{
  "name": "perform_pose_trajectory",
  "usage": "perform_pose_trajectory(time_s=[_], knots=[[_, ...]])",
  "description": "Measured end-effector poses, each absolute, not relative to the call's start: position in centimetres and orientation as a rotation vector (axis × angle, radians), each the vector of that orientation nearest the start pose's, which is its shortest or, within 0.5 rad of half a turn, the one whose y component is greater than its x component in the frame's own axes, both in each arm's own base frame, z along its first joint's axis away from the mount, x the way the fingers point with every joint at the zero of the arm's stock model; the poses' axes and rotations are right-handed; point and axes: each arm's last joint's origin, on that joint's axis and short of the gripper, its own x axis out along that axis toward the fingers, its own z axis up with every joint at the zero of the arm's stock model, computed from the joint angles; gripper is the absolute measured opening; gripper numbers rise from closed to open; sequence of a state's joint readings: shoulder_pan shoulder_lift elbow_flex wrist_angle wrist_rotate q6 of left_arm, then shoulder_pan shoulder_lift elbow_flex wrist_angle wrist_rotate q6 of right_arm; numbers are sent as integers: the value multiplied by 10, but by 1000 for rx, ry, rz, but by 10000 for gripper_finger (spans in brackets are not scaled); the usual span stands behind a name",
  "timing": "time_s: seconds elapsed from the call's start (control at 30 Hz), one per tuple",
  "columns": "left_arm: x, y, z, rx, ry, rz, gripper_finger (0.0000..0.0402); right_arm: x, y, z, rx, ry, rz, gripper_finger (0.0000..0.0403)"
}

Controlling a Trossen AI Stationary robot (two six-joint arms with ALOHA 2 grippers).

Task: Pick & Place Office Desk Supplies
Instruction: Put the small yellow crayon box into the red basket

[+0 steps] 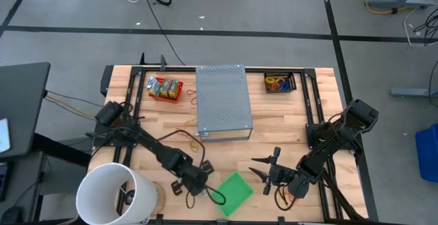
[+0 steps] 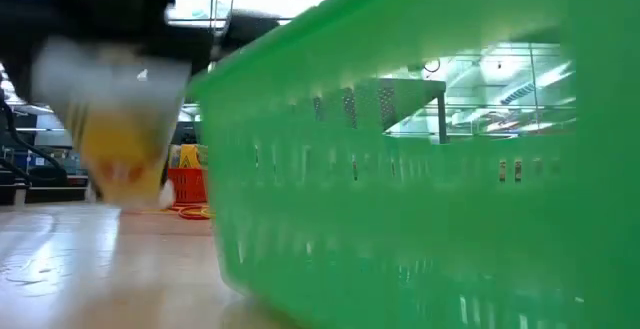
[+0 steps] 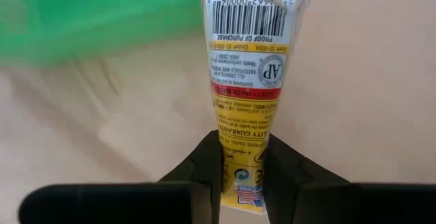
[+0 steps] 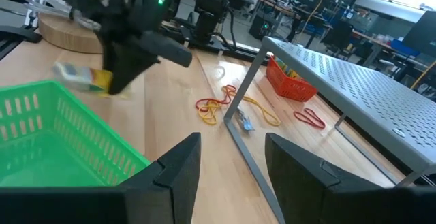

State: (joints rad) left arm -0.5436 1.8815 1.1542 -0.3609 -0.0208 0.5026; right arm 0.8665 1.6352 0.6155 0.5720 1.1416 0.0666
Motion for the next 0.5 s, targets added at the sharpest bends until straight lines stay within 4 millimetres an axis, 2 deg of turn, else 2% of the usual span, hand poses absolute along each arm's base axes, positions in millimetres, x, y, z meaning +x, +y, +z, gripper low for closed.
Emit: perform_pose_trajectory(time_s=[0.13,0.27,0.5], knots=[[331,-193,166,597,734,-778,71,207,203,155,-313,232,-278,172],[342,-194,179,457,435,-804,71,207,203,155,-313,232,-277,172],[337,-170,180,261,3,-718,70,207,203,155,-313,232,-277,172]])
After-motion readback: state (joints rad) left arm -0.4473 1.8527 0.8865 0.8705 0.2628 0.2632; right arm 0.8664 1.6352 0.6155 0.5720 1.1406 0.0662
